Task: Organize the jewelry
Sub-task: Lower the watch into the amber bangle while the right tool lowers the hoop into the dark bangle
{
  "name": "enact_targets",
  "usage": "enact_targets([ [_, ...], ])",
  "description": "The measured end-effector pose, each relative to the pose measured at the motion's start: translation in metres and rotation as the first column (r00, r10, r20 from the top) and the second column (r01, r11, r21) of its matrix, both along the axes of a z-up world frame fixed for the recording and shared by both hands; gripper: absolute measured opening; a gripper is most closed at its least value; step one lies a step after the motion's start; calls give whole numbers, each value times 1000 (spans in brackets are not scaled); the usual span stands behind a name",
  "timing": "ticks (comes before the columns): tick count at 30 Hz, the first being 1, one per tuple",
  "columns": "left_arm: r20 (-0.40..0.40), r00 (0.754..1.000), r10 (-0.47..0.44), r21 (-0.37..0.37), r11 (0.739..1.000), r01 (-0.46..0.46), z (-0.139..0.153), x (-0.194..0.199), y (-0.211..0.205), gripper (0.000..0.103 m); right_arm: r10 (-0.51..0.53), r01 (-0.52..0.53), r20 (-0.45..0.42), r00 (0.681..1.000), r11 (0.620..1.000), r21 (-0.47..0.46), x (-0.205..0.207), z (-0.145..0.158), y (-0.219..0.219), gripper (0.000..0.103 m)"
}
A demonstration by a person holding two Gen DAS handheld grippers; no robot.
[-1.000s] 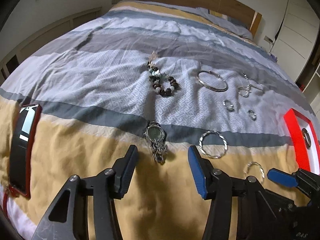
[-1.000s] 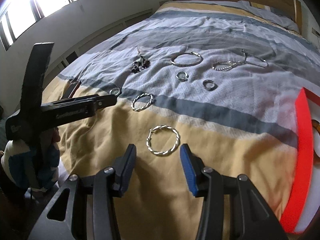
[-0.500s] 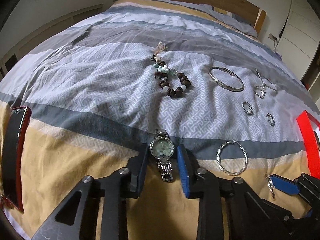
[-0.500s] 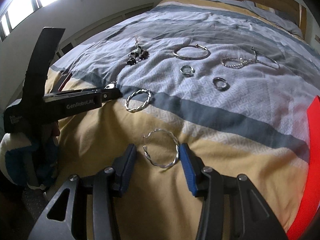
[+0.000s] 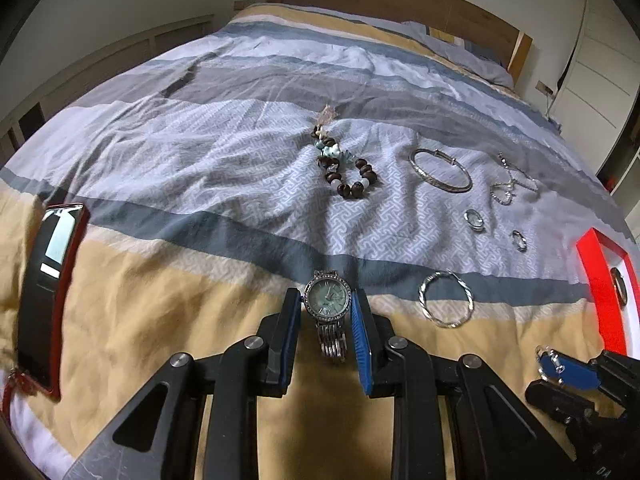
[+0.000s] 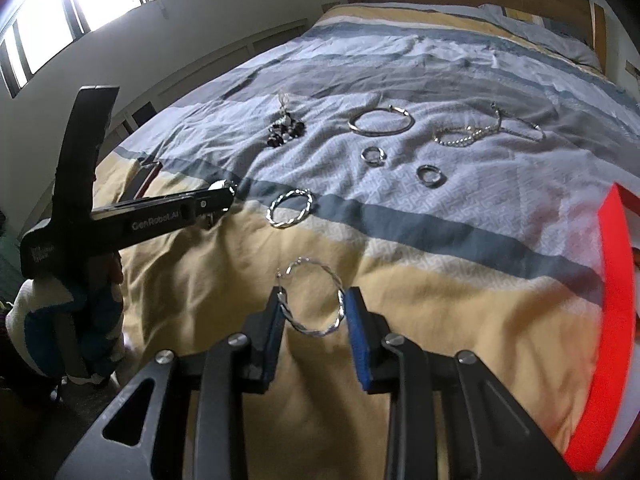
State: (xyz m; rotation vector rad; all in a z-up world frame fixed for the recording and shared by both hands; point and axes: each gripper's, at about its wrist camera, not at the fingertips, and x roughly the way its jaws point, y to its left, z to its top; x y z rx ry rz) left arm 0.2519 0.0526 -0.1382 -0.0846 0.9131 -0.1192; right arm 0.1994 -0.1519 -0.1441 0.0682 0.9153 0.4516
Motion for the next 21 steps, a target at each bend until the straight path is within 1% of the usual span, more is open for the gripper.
enact_targets([
  [6, 30, 999, -27, 5, 1000, 26, 22, -18, -8, 25, -27, 26, 48, 998, 1000, 6, -17, 26, -10, 28],
  [13, 70, 993, -97, -6, 995, 98, 51, -38, -44, 25, -90, 89, 101, 991, 996, 14, -40, 54, -41, 28],
  [17, 91, 981, -171, -12, 985, 173, 64, -49, -85, 25, -150, 150, 126, 981, 989, 13, -56, 65, -76, 28],
  [18, 94, 977, -191, -14, 981, 193, 67, -51, -96, 25, -176, 176, 131, 976, 984, 11, -61, 68, -90, 28],
  [21, 99, 956, -275, -26, 960, 279, 73, -56, -143, 25, -236, 238, 143, 961, 971, -1, -69, 74, -127, 28],
])
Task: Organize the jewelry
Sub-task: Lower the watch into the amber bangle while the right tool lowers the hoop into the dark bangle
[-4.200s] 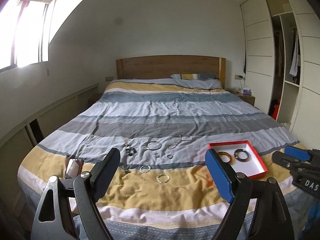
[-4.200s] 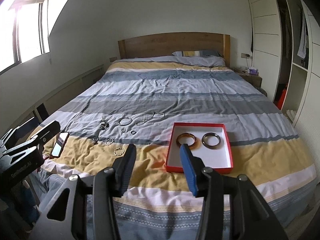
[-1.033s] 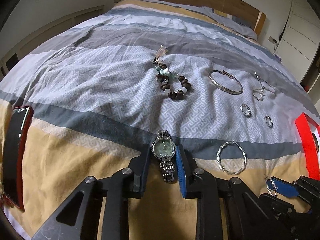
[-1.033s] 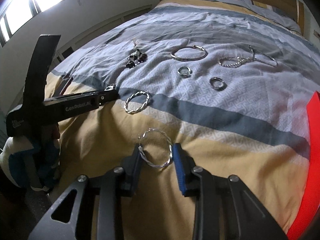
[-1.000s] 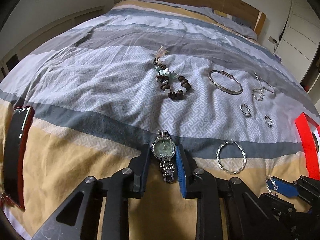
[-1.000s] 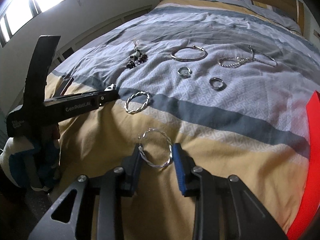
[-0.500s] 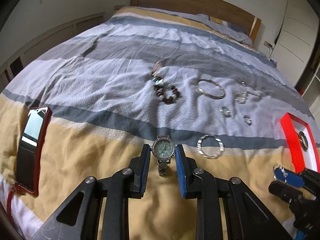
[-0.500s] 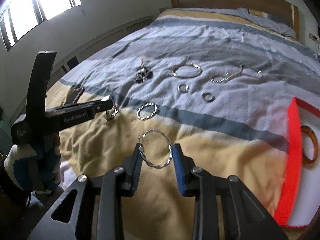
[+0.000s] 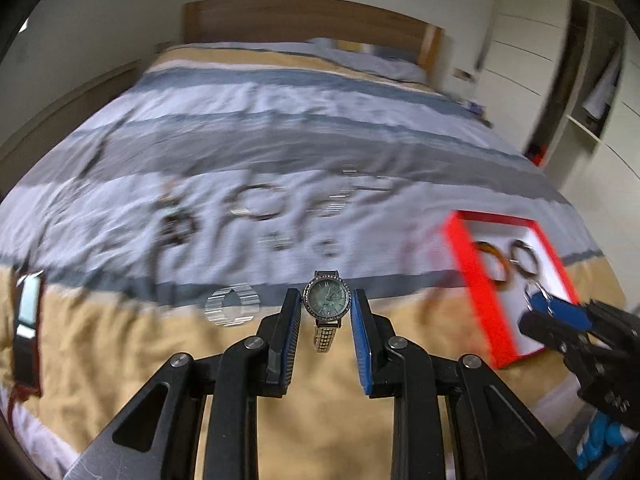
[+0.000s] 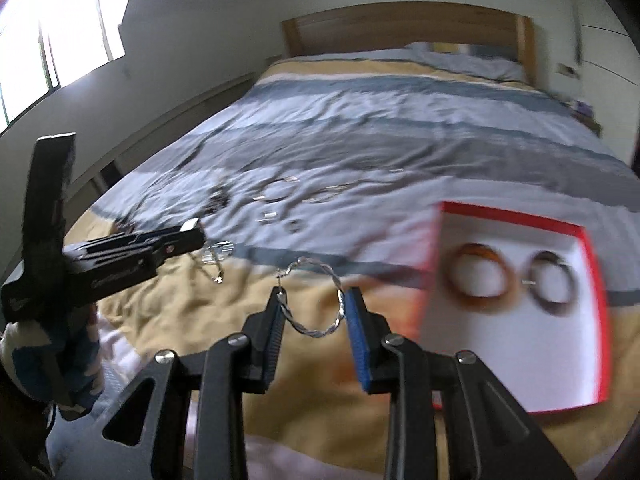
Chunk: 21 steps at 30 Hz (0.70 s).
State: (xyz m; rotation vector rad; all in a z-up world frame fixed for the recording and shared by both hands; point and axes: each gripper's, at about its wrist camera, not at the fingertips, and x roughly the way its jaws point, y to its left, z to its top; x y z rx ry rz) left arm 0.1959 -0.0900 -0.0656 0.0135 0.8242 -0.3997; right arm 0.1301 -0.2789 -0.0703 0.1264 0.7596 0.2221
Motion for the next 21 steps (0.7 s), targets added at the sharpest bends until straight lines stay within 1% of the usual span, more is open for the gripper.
enact_targets([
  [4, -4, 994, -109, -12, 994, 109, 2, -2, -62, 25, -89, 89, -1, 996, 996, -25, -3, 5, -56, 28],
  [9, 0, 970, -243, 5, 970, 243, 1, 4, -141, 25, -175, 174, -29, 984, 984, -32, 10, 1, -127, 28],
  [10, 1, 965, -261, 14, 965, 260, 0, 6, -154, 25, -182, 181, -35, 983, 983, -30, 13, -1, -135, 28],
  [13, -4, 956, -292, 40, 956, 292, -7, 16, -184, 25, -197, 196, -73, 978, 980, -23, 29, -12, -162, 28],
  [15, -25, 953, -301, 44, 952, 302, -15, 26, -199, 25, -201, 200, -104, 974, 980, -13, 41, -22, -174, 28],
  [21, -87, 950, -299, 58, 951, 305, -47, 44, -231, 25, -180, 185, -177, 968, 983, 15, 69, -48, -193, 29],
])
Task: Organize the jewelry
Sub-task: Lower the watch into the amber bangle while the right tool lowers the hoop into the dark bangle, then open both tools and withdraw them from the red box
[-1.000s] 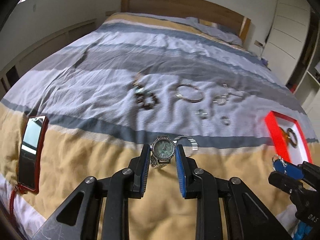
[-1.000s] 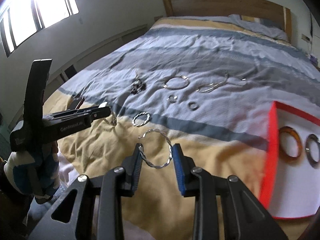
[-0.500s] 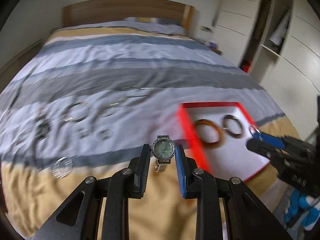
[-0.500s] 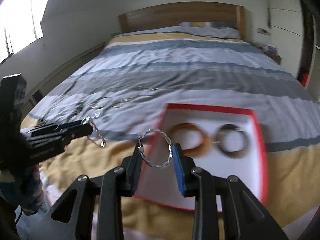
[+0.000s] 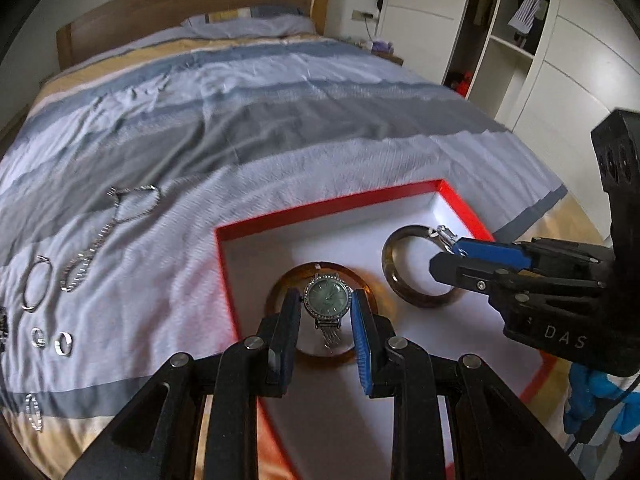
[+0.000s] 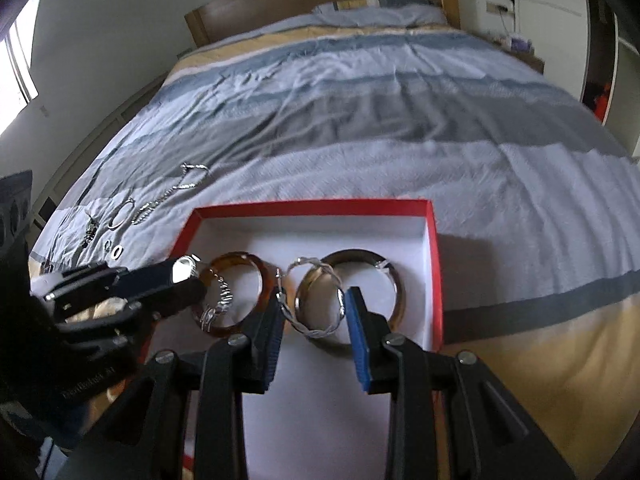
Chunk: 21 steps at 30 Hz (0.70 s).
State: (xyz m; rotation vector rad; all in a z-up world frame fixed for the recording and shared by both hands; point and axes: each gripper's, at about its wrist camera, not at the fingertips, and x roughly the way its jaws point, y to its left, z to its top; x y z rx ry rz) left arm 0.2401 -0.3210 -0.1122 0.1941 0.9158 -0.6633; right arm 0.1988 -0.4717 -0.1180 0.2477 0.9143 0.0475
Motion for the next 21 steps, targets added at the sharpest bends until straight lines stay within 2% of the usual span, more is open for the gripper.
enact_targets([
  [8, -36, 999, 1, 27, 1000, 0, -27, 9, -8, 25, 25, -27, -58, 998, 999, -32, 14, -21, -4, 29],
  [16, -45, 999, 4, 10, 1000, -4, -27, 10, -5, 27, 41, -46, -72, 997, 996, -73, 14, -22, 1, 30],
  [21, -44, 999, -4, -42, 999, 2, -15, 8, 5, 50, 39, -45, -72, 997, 995, -88, 10, -17, 1, 38],
])
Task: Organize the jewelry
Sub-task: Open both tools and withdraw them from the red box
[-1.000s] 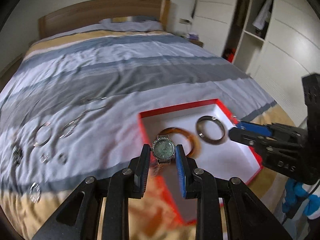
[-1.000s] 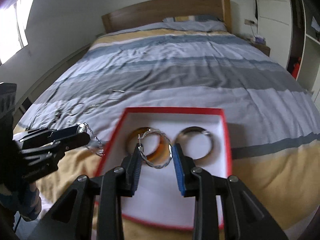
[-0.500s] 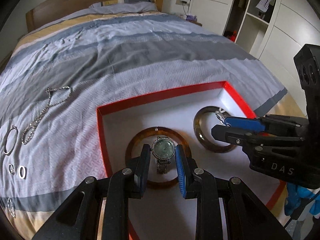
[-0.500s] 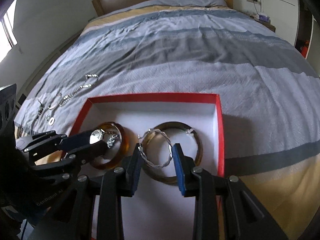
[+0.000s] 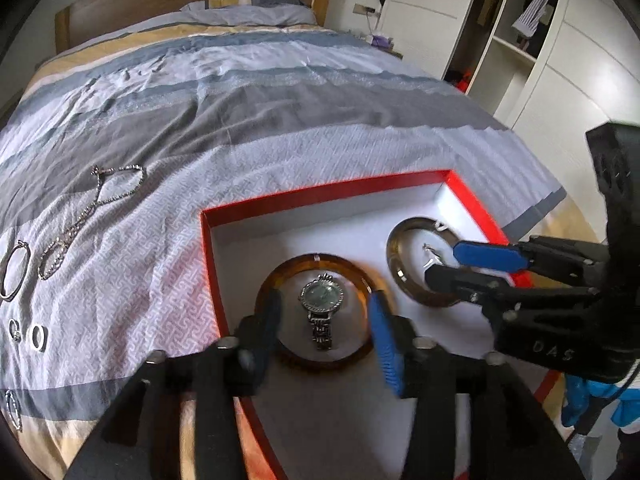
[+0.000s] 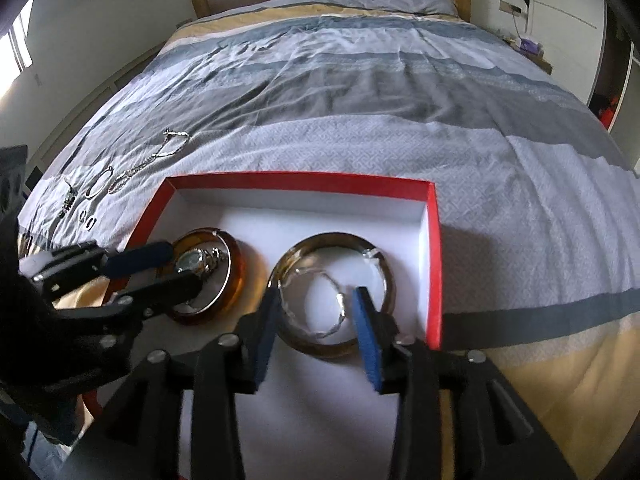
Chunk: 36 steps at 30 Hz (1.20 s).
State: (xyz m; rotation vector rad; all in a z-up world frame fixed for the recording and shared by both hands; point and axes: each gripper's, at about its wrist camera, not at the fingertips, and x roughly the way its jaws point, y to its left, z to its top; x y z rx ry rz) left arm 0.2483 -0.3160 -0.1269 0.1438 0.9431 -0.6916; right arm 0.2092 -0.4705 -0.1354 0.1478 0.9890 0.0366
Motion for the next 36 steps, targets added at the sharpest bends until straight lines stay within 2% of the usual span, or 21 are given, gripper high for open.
enact_targets([
  [6, 1, 1000, -2, -56, 998, 2, 33, -4, 13, 51, -10, 10, 32, 999, 1000, -18, -12, 21, 0, 38],
  [11, 47, 998, 34, -114, 993, -29, 86, -9, 44, 61, -29, 31, 96, 995, 999, -19, -31, 56, -2, 38],
  [14, 86, 994, 68, -128, 990, -56, 113, -18, 63, 62, -46, 49, 130, 990, 999, -20, -47, 77, -2, 38],
  [22, 131, 981, 142, -135, 983, -124, 142, -60, 114, 63, -78, 80, 196, 977, 997, -1, -98, 119, 10, 39],
  [28, 186, 954, 234, -152, 966, -207, 168, -99, 167, 65, -82, 81, 260, 962, 997, 14, -135, 153, 29, 39],
  [34, 263, 909, 322, -164, 944, -287, 201, -145, 213, 70, -46, 42, 327, 944, 999, 19, -171, 187, 67, 39],
  [36, 287, 894, 343, -159, 938, -309, 208, -162, 224, 79, -31, 27, 346, 938, 999, 17, -185, 196, 85, 39],
])
